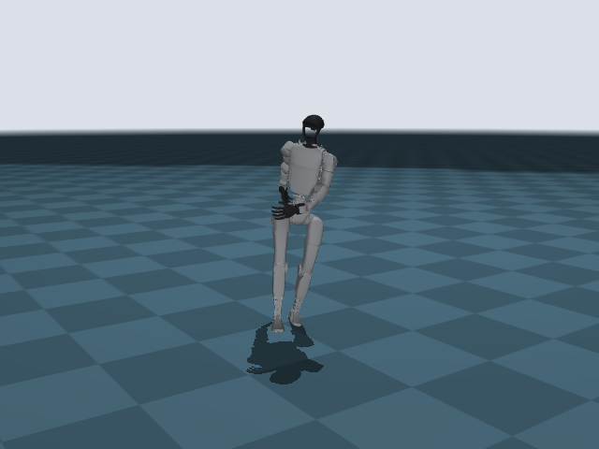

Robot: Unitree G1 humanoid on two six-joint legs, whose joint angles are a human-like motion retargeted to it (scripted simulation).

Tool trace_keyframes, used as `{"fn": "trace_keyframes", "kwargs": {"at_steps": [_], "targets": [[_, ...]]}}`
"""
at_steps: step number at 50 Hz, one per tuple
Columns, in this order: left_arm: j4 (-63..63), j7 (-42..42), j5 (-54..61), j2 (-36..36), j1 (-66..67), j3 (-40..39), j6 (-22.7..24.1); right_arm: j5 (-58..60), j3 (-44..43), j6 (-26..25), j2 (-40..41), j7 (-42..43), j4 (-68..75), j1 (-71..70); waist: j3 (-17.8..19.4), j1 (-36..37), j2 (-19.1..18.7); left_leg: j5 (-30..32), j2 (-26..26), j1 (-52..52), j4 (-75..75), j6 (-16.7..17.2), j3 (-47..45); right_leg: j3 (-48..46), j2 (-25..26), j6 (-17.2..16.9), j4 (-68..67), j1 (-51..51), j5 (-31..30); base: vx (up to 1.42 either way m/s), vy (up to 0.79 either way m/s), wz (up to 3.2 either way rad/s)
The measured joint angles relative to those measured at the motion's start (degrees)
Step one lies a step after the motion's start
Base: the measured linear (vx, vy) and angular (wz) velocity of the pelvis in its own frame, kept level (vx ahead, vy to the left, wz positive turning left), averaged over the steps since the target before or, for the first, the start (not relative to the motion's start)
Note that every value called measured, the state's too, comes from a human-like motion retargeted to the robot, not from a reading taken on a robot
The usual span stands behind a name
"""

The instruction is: Kungfu

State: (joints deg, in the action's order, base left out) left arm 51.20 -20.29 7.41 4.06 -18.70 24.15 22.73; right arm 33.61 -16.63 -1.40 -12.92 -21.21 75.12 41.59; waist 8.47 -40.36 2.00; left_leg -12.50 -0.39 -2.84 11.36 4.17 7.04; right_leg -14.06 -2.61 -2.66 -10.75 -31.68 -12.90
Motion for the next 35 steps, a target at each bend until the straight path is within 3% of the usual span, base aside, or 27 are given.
{"fn": "trace_keyframes", "kwargs": {"at_steps": [4,8,17,20,23,25,27,28,30,31,32,35], "targets": [[-2.0,0.8,2.5,-0.8,0.5,1.1,1.0,-1.0,5.2,7.5,0.3,2.1,-15.0,-2.6,-2.1,1.6,-1.4,-1.6,-0.4,0.1,0.0,-0.5,-1.4,-0.3,-0.7,0.1,-2.5,-0.4,0.6,0.27,-0.29,-0.47],[-6.0,0.2,3.6,-0.7,0.8,1.5,1.3,-3.1,9.1,11.3,-0.5,7.8,-30.7,-4.0,-3.6,3.4,-3.1,-2.9,-1.1,-0.3,0.5,1.5,-1.4,0.1,-2.3,-0.4,-4.4,-1.8,0.3,0.33,-0.31,-0.24],[-22.9,3.9,11.7,2.2,-1.1,1.6,-0.2,-20.8,13.3,14.1,-6.3,11.9,-71.0,-0.9,-5.6,7.2,-8.9,-3.0,-4.5,-2.6,1.7,6.4,3.5,1.3,-8.3,0.1,-12.9,-7.6,1.3,0.51,-0.51,0.32],[-29.4,7.4,14.0,3.8,-4.5,0.7,0.5,-27.1,14.5,18.6,-5.6,14.6,-81.2,-3.2,-7.0,8.5,-10.3,-2.5,-5.9,-4.3,2.4,6.3,5.4,3.3,-10.9,0.5,-11.8,-6.6,4.7,0.52,-0.60,0.99],[-35.4,13.4,16.3,8.3,-13.7,-1.7,0.2,-25.9,14.1,25.9,-4.8,25.2,-85.5,-12.7,-7.4,9.6,-10.8,-3.1,-8.2,-5.4,4.1,5.0,8.0,6.6,-12.6,4.6,-10.2,-4.4,14.0,0.50,-0.80,1.20],[-36.9,16.4,15.9,11.2,-23.0,-5.0,0.5,-21.0,11.5,29.1,-6.1,33.3,-84.0,-21.4,-7.8,10.1,-8.4,-4.2,-7.6,-7.6,5.7,2.8,9.7,5.8,-15.7,-2.1,-7.2,0.2,9.5,0.63,-1.12,1.14],[-29.8,18.3,8.8,13.6,-35.5,-7.1,5.1,-14.5,8.1,28.6,-8.7,39.9,-74.9,-34.4,-10.9,13.0,-8.4,-5.2,-8.7,-5.2,6.8,0.9,6.4,3.5,-16.3,0.8,-18.9,-8.3,11.6,0.48,-0.89,0.69],[-22.3,18.2,2.0,12.5,-41.0,-8.7,7.8,-11.4,5.8,29.0,-10.1,42.2,-67.0,-41.3,-10.2,12.5,-9.9,-6.5,-12.1,-3.2,10.4,1.3,5.9,6.4,-13.4,0.9,-24.7,-10.9,14.6,0.32,-0.55,1.37],[-3.1,20.5,-11.6,8.9,-52.4,-15.4,4.9,-7.6,1.8,31.5,-14.6,45.6,-45.2,-58.3,-7.4,9.9,-12.4,-6.4,-17.4,-0.2,14.0,4.3,0.0,3.3,-14.4,0.8,-30.7,-11.9,20.1,0.15,-0.36,1.76],[3.4,19.4,-14.8,5.7,-56.3,-18.6,-1.3,-6.6,-0.9,31.1,-16.3,46.6,-32.2,-65.8,-6.4,8.3,-14.5,-5.1,-20.6,1.5,14.1,6.9,-4.1,1.2,-15.5,0.5,-33.3,-12.2,22.2,0.08,-0.29,1.86],[8.2,17.1,-15.6,3.7,-59.4,-20.9,-5.2,-6.2,-3.3,29.7,-17.6,46.0,-19.7,-73.0,-5.4,6.5,-16.1,-3.6,-22.9,3.0,14.1,9.2,-8.0,-0.5,-17.0,0.2,-35.3,-12.6,23.7,0.03,-0.13,1.97],[6.8,9.9,1.0,6.1,-63.2,-19.2,-1.6,-15.9,-6.2,15.2,-23.6,28.0,5.6,-87.2,-3.9,3.4,-15.7,2.4,-20.8,5.6,11.1,10.8,-19.7,-0.2,-23.7,-0.2,-38.4,-15.3,24.2,-0.05,-0.14,1.83]]}}
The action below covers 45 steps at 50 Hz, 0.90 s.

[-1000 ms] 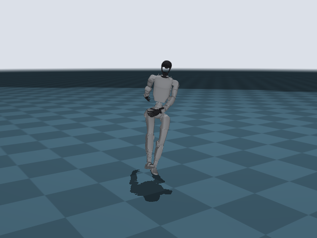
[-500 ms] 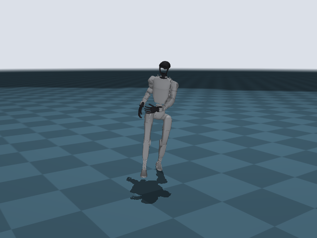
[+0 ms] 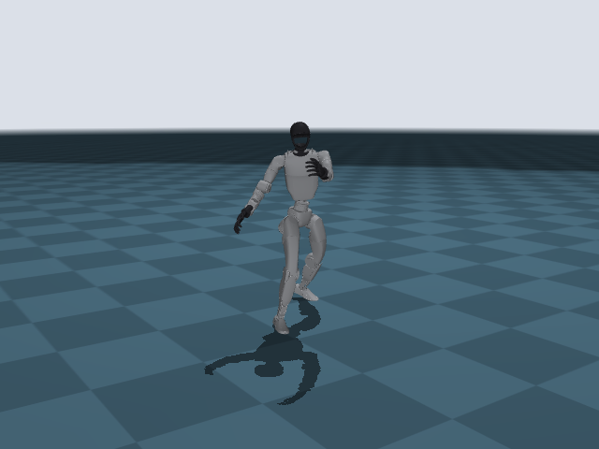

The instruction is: Kungfu

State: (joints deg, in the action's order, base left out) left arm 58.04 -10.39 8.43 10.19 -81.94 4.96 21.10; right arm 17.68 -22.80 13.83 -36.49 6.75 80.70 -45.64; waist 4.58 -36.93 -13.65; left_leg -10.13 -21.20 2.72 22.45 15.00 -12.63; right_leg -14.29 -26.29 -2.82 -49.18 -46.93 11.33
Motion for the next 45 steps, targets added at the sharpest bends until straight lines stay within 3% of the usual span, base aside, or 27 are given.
{"fn": "trace_keyframes", "kwargs": {"at_steps": [3,5,6,9,12,20,23,26,28,30,32,35,37,40,42,45], "targets": [[-4.6,12.4,-5.0,-1.5,0.8,-0.3,9.0,-18.0,0.8,4.5,-4.5,-13.3,1.9,-1.1,0.1,-2.5,2.1,6.6,1.0,3.6,-6.1,0.0,-12.0,0.1,-4.3,-0.2,-0.6,-2.2,-0.4,-0.42,-0.27,2.10],[-6.0,22.2,-9.6,-0.6,0.6,1.1,12.7,-25.8,1.7,7.6,-6.6,-11.9,-2.8,0.0,2.0,-4.3,2.0,10.1,-0.2,6.3,-8.9,0.0,-15.8,-1.5,-4.8,0.1,-1.2,-2.3,-0.9,-0.41,-0.30,1.74],[-6.3,23.2,-11.0,-0.2,1.0,1.4,13.2,-26.1,2.2,9.3,-7.7,-10.6,-5.2,0.8,2.9,-5.3,1.9,11.6,-0.4,7.4,-9.5,0.0,-15.5,-1.5,-4.4,0.2,-1.6,-2.4,-1.0,-0.20,-0.27,1.26],[-7.2,18.8,-12.8,1.0,2.2,1.0,12.9,-23.0,3.2,12.2,-10.6,-8.9,-11.9,3.0,6.0,-6.8,2.0,15.9,-1.7,10.1,-11.0,0.0,-13.4,-1.8,-2.2,0.2,-1.6,-2.2,-0.8,-0.16,-0.19,0.61],[-7.8,12.7,-11.2,2.1,3.3,0.6,11.8,-20.4,4.8,11.0,-14.5,-11.8,-16.7,6.0,7.0,-6.3,3.2,19.2,-1.3,11.6,-13.0,0.0,-11.5,-1.8,-1.3,-0.6,-1.2,-2.7,-0.5,-0.16,-0.16,0.36],[-12.4,12.5,-8.5,6.9,9.2,-1.7,13.2,-25.1,5.5,8.7,-24.6,-16.1,-40.4,17.4,10.1,-6.7,3.4,21.2,-3.8,13.5,-17.3,0.0,-13.0,-6.4,-0.9,-1.7,-3.1,-2.2,2.3,-0.08,-0.06,0.35],[-16.7,9.4,-6.7,5.9,14.4,-2.3,10.5,-27.0,3.8,7.7,-25.5,-13.3,-52.9,23.5,6.8,-8.7,3.4,21.8,0.7,16.4,-19.8,0.0,-10.7,-5.9,-6.5,-3.1,-6.3,-5.4,2.7,0.00,-0.01,1.19],[-22.1,4.5,-6.6,3.1,23.3,-4.3,8.9,-25.2,2.7,8.5,-18.8,-9.1,-63.4,26.6,6.6,-6.2,2.8,21.3,0.7,17.4,-19.4,0.0,-9.1,-6.6,-7.5,-3.9,-7.7,-4.9,3.7,0.00,0.03,0.39],[-23.5,-0.3,-8.1,1.6,31.2,-7.6,8.7,-23.6,2.8,9.6,-9.8,-7.4,-68.3,27.4,8.8,-2.3,1.6,20.5,-2.6,17.0,-17.5,0.0,-9.0,-8.3,-4.3,-3.3,-7.4,-2.6,4.4,0.03,0.05,-0.31],[-23.5,-4.0,-10.0,-1.2,39.7,-7.7,7.4,-23.6,7.1,11.6,0.0,-5.4,-69.0,27.7,5.9,-1.6,1.3,21.3,1.0,18.1,-18.8,0.0,-7.3,-6.1,-7.6,-4.2,-9.2,-5.4,4.5,0.09,0.00,0.35],[-25.4,-7.1,-13.0,-2.9,54.1,-7.7,7.0,-29.0,11.3,13.5,13.8,-11.9,-66.0,30.4,8.2,3.1,-0.3,20.6,-3.7,17.9,-16.4,0.0,-7.4,-8.1,-2.9,-3.2,-9.3,-3.7,5.0,0.02,-0.02,-0.55],[-27.1,-9.8,-10.3,-10.8,76.5,-9.5,10.0,-48.7,17.6,6.9,30.7,-35.5,-61.2,37.8,8.4,8.3,-0.8,20.5,-3.7,18.6,-15.6,0.0,-6.5,-7.6,-2.5,-3.5,-10.9,-4.2,6.7,0.02,-0.02,0.08],[-28.0,-12.2,4.5,-14.1,89.7,-7.9,9.9,-62.6,23.1,1.2,34.5,-41.6,-58.4,43.6,9.2,10.4,-1.1,19.9,-4.1,19.1,-14.9,0.0,-5.7,-7.4,-2.3,-3.9,-12.3,-3.8,7.5,0.05,-0.02,0.38],[-32.2,-10.0,22.8,-14.9,103.7,-6.2,12.4,-77.4,26.6,0.1,35.1,-38.3,-56.6,48.8,9.3,12.8,-1.7,19.7,-3.8,19.7,-14.9,0.0,-4.8,-6.5,-2.6,-4.9,-14.5,-3.6,8.7,0.04,0.05,0.58],[-35.3,-7.0,22.1,-13.3,108.1,-6.7,14.7,-74.3,28.7,2.8,32.6,-38.4,-57.9,50.5,8.9,14.3,-2.1,20.3,-3.2,20.3,-15.3,0.0,-3.8,-6.1,-3.1,-5.6,-15.1,-2.9,9.1,0.00,0.07,0.71],[-38.5,-6.5,15.0,-12.6,109.3,-5.8,12.9,-58.8,29.6,1.1,30.6,-43.8,-59.7,51.4,8.5,16.2,-2.3,21.5,-2.6,21.1,-15.9,0.0,-2.5,-6.3,-3.3,-6.5,-15.0,-0.9,9.4,-0.08,0.01,0.66]]}}
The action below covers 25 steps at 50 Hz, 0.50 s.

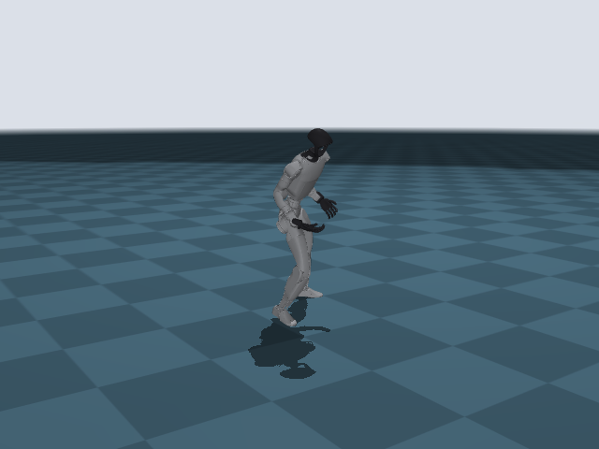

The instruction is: Kungfu

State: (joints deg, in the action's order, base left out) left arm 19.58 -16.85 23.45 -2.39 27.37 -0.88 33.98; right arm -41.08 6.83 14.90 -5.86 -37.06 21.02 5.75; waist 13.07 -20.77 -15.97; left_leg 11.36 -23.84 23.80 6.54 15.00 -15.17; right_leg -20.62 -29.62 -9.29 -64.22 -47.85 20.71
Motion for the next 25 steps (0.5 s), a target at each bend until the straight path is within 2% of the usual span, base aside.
{"fn": "trace_keyframes", "kwargs": {"at_steps": [3,5,10,16,20,22,25], "targets": [[0.3,-1.9,-3.7,-1.6,-2.8,1.8,-5.4,10.0,-0.5,-3.9,-1.4,-4.9,-2.0,-0.4,-0.3,1.4,0.1,1.2,0.6,0.6,-0.8,0.0,0.1,-0.4,-0.6,-0.8,0.2,1.7,0.9,-0.08,0.03,0.57],[0.4,-2.4,-4.1,-3.0,-4.2,3.2,-7.0,12.1,-0.8,-3.7,-1.4,-5.2,-2.8,-0.9,-0.9,1.4,0.6,1.8,1.2,1.0,-1.6,0.0,-1.1,-0.6,-1.6,-1.3,0.0,2.3,2.2,-0.02,0.02,0.56],[0.0,0.1,-4.1,-2.0,-7.0,5.1,-5.3,11.6,-1.5,0.0,-2.5,-0.8,-4.4,-1.0,-0.2,2.2,0.2,3.2,-0.6,2.0,-2.1,0.0,-2.2,-2.3,0.0,-1.2,1.1,5.2,3.6,-0.01,-0.02,0.22],[-2.1,2.9,-8.7,1.4,-11.3,5.2,-4.5,11.9,-4.5,1.8,-6.3,1.9,-7.4,0.9,0.5,4.4,0.2,5.4,-2.1,5.2,-0.8,0.0,-2.1,-2.5,2.3,-3.2,3.6,7.6,2.4,-0.04,0.12,0.27],[-5.2,5.0,-10.3,3.9,-16.5,5.0,-3.6,11.0,-9.1,2.4,-10.0,3.7,-11.0,4.2,1.0,5.7,-0.5,7.1,-4.9,9.0,1.8,0.0,-2.0,-3.7,5.5,-3.9,7.1,10.8,0.5,-0.02,0.06,0.34],[-7.1,5.9,-11.8,5.7,-20.7,4.7,-3.6,9.9,-13.1,2.3,-11.5,4.3,-13.2,6.9,1.8,7.0,-1.5,6.5,-8.2,11.2,4.3,0.0,-2.6,-5.9,7.8,-2.6,10.0,13.6,-0.9,0.01,0.08,0.22],[-9.9,6.9,-14.5,8.3,-27.9,4.0,-3.7,8.7,-20.9,2.4,-14.3,5.8,-15.4,11.9,2.5,9.1,-2.5,0.5,-12.2,13.8,9.1,-0.1,-1.8,-8.7,10.5,-0.7,14.8,17.7,-3.9,0.05,0.19,0.15]]}}
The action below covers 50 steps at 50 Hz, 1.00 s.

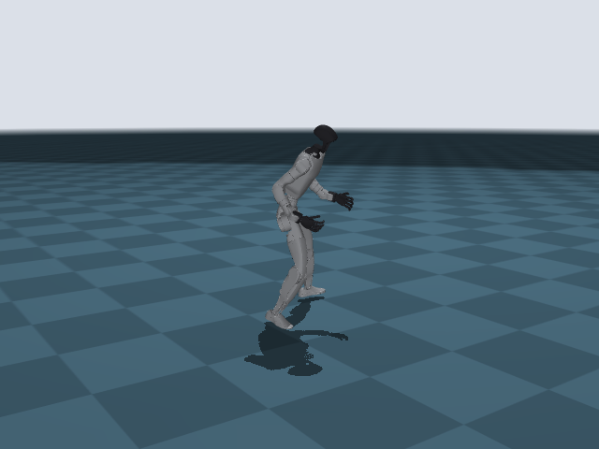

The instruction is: Kungfu

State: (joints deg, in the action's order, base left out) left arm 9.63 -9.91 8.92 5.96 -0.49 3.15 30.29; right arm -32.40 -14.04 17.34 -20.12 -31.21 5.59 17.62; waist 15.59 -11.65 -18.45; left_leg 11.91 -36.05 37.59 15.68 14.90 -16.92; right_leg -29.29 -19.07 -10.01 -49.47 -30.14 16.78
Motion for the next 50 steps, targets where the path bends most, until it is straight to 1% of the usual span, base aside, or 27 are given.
{"fn": "trace_keyframes", "kwargs": {"at_steps": [3,5,6,8,10,12,13,15,17,18,20,22,23,25,27,28,30,33,35,38,40,41,43,45,47,48,50], "targets": [[-3.2,1.6,-1.0,2.8,-7.9,-0.1,-0.1,1.2,-8.6,1.1,-3.3,3.0,0.0,5.4,-0.9,1.2,0.3,-5.3,0.1,2.7,5.7,-2.4,-0.4,-0.1,-0.6,0.8,4.6,2.2,-4.1,0.18,0.48,0.27],[-5.4,2.7,-1.0,5.4,-13.0,0.0,-0.4,3.2,-13.8,2.1,-5.3,5.4,1.5,8.8,-1.8,1.6,0.6,-6.4,1.7,4.4,9.1,-3.5,1.3,0.2,-1.6,0.6,7.7,4.2,-7.1,0.33,0.64,0.32],[-6.4,3.3,-1.1,6.9,-15.9,0.7,-0.7,4.5,-16.4,2.8,-6.3,6.9,3.2,10.5,-2.3,1.6,0.3,-6.4,2.9,5.7,10.9,-3.5,3.2,0.1,-2.0,0.2,9.6,5.8,-8.7,0.42,0.86,0.61],[-8.5,4.5,-1.7,9.9,-21.8,2.6,-1.5,7.9,-21.5,4.6,-8.0,10.4,7.4,13.5,-3.5,1.9,-0.9,-7.4,5.5,8.4,15.0,-2.7,7.1,-1.1,-2.9,-0.8,13.7,9.9,-12.1,0.45,0.88,0.98],[-10.5,5.8,-2.9,12.6,-28.0,5.0,-2.7,12.7,-26.4,6.4,-8.5,14.9,13.7,15.4,-5.2,3.3,-1.4,-10.1,9.1,9.2,18.5,-1.2,8.9,-1.5,-4.7,-2.8,17.9,14.3,-16.2,0.47,0.74,1.14],[-13.0,6.6,-4.2,16.2,-32.8,5.4,-4.4,18.1,-28.7,7.4,-7.0,20.5,21.1,14.5,-7.8,6.1,-1.9,-13.6,12.7,10.3,22.0,0.0,9.7,-1.6,-6.3,-5.0,21.8,18.4,-20.8,0.56,0.87,1.12],[-14.5,7.0,-4.9,18.8,-34.6,4.3,-5.6,20.5,-28.4,7.8,-5.2,22.9,24.8,12.4,-9.4,8.0,-2.9,-14.9,13.6,11.8,23.7,0.1,10.8,-1.7,-5.3,-5.0,24.4,20.2,-23.5,0.57,0.84,1.00],[-16.7,7.3,-5.3,23.1,-36.2,0.3,-7.7,21.2,-25.1,8.3,-1.7,24.3,31.2,7.4,-11.4,10.4,-3.5,-17.5,15.8,12.6,26.7,-0.3,11.2,-0.4,-4.8,-5.0,28.7,24.2,-27.2,0.57,0.82,0.95],[-17.4,8.5,-3.0,29.0,-36.9,-7.5,-7.6,16.6,-14.3,6.6,1.1,21.1,41.7,-2.7,-11.9,11.9,-2.5,-19.8,18.3,12.3,29.2,-1.1,10.6,2.1,-5.3,-3.8,32.4,27.6,-29.7,0.38,0.54,0.74],[-17.3,9.7,-1.6,32.0,-36.8,-11.4,-6.5,14.9,-8.4,4.4,2.8,17.3,47.1,-8.4,-12.0,12.5,-1.9,-21.0,19.0,12.3,30.3,-1.6,10.1,2.9,-5.4,-2.3,33.9,28.7,-30.2,0.31,0.41,0.36],[-16.5,11.4,0.2,35.9,-36.5,-18.4,-4.7,14.9,2.7,-1.8,6.8,6.4,55.7,-18.0,-12.8,14.4,-1.4,-22.8,19.7,12.2,31.8,-2.1,8.9,1.1,-6.1,2.0,36.9,30.1,-29.9,0.30,0.39,-0.02],[-15.8,11.5,-1.0,38.2,-36.3,-24.5,-5.4,14.7,16.1,-9.2,10.5,-4.9,59.3,-27.4,-13.8,17.3,-1.4,-24.1,18.7,12.6,33.1,-2.2,7.6,-4.5,-7.0,5.3,39.5,30.9,-29.7,0.20,0.31,-0.41],[-15.7,11.8,-2.6,39.2,-36.2,-26.8,-6.0,14.5,22.1,-10.3,12.5,-7.1,59.8,-31.8,-14.2,18.6,-1.4,-24.7,18.3,13.1,33.8,-2.3,7.2,-6.3,-7.1,5.9,40.6,31.0,-30.5,0.15,0.27,-0.32],[-16.5,14.1,-7.2,41.1,-35.8,-30.0,-7.0,18.2,26.4,-8.7,17.4,-5.6,58.1,-37.6,-14.4,19.9,-1.2,-25.4,18.4,14.1,34.7,-2.9,7.2,-5.5,-6.0,7.3,42.1,30.5,-31.1,0.12,0.21,-0.02],[-18.0,18.7,-11.5,41.5,-35.3,-30.1,-7.8,19.4,28.0,-6.1,21.7,-3.7,57.0,-41.8,-14.5,20.6,-0.9,-25.4,18.4,14.8,34.8,-3.4,7.9,-5.9,-5.1,9.1,43.5,31.1,-31.6,0.05,0.04,0.16],[-18.6,20.7,-12.9,41.3,-35.2,-30.0,-7.9,18.0,29.6,-5.7,23.1,-4.4,56.6,-43.8,-14.6,20.7,-0.6,-25.3,18.4,14.8,34.6,-3.6,8.1,-6.8,-4.7,10.2,44.3,31.6,-31.9,0.02,-0.06,0.19],[-19.5,24.0,-14.8,40.7,-34.2,-30.5,-6.9,14.9,32.9,-6.2,23.9,-8.8,54.6,-46.8,-14.2,19.7,-0.2,-25.1,18.2,14.9,34.1,-3.7,9.1,-7.1,-3.4,13.0,45.3,32.1,-32.9,0.05,-0.03,0.15],[-18.9,25.8,-14.4,38.5,-30.7,-32.3,-6.3,15.4,35.5,-5.5,23.5,-10.7,49.6,-48.1,-13.4,17.9,0.8,-24.8,17.3,13.8,32.7,-3.6,9.3,-6.0,-2.3,16.4,45.5,31.3,-33.8,0.02,-0.09,-0.17],[-17.7,25.7,-13.1,36.4,-27.2,-34.5,-6.0,15.4,36.1,-3.9,22.0,-10.1,44.9,-48.8,-13.1,17.0,1.4,-24.8,16.0,13.0,31.7,-3.4,9.1,-5.7,-1.6,17.8,45.1,30.4,-33.7,-0.03,-0.15,-0.48],[-15.0,24.4,-10.1,32.0,-19.8,-40.5,-4.5,12.2,35.6,-2.7,18.0,-9.4,36.5,-50.0,-12.8,15.8,1.6,-24.5,13.7,12.2,30.7,-3.3,8.9,-4.5,-0.7,17.8,43.9,28.5,-32.8,-0.08,-0.20,-0.58],[-12.3,23.6,-8.8,28.1,-13.8,-45.5,-3.1,8.2,34.9,-2.5,15.0,-9.0,30.6,-51.3,-12.8,14.7,2.0,-24.0,12.5,11.6,29.8,-3.4,8.6,-3.4,-0.5,16.2,43.1,27.2,-31.4,-0.15,-0.29,-0.60],[-10.3,23.2,-8.3,25.6,-10.8,-48.4,-2.4,6.0,34.7,-2.7,13.2,-8.3,27.2,-52.1,-12.8,14.1,2.1,-23.8,11.8,11.3,29.3,-3.2,8.4,-2.9,-0.4,14.8,42.5,26.5,-30.3,-0.16,-0.31,-0.64],[-6.1,22.2,-7.4,20.5,-4.8,-53.8,-1.7,2.4,33.7,-2.6,10.0,-6.7,20.9,-54.0,-12.9,13.1,2.5,-23.0,10.8,10.2,28.0,-2.7,7.9,-2.0,-0.4,11.4,41.7,25.5,-28.1,-0.12,-0.27,-0.66],[-1.4,20.2,-6.0,15.0,0.9,-58.0,-1.3,0.0,32.1,-2.2,6.5,-5.3,14.4,-56.1,-12.9,12.3,3.1,-21.9,10.1,8.7,26.2,-1.8,7.4,-1.3,-0.5,7.4,41.0,24.7,-25.5,-0.15,-0.35,-0.65],[4.0,17.2,-4.3,9.2,6.5,-61.6,-1.6,-1.7,30.2,-1.7,2.6,-3.3,8.0,-58.1,-12.8,11.9,3.6,-20.5,8.9,6.7,24.0,-0.6,6.5,-0.9,-0.6,3.1,40.0,24.1,-23.3,-0.20,-0.45,-0.65],[7.0,15.8,-3.8,6.3,8.9,-63.4,-1.9,-2.4,29.0,-1.2,0.6,-2.0,4.8,-59.0,-12.9,11.7,3.8,-19.6,8.5,5.5,22.6,-0.1,5.9,-1.0,-0.9,1.5,39.3,23.8,-22.5,-0.24,-0.51,-0.56],[13.7,12.7,-2.5,0.8,13.7,-66.6,-2.8,-4.1,26.5,0.0,-3.8,1.3,-1.4,-60.8,-13.2,11.1,4.1,-17.3,8.3,3.5,19.0,0.1,4.2,1.1,-1.4,-0.5,36.1,21.3,-20.3,-0.30,-0.57,-0.40]]}}
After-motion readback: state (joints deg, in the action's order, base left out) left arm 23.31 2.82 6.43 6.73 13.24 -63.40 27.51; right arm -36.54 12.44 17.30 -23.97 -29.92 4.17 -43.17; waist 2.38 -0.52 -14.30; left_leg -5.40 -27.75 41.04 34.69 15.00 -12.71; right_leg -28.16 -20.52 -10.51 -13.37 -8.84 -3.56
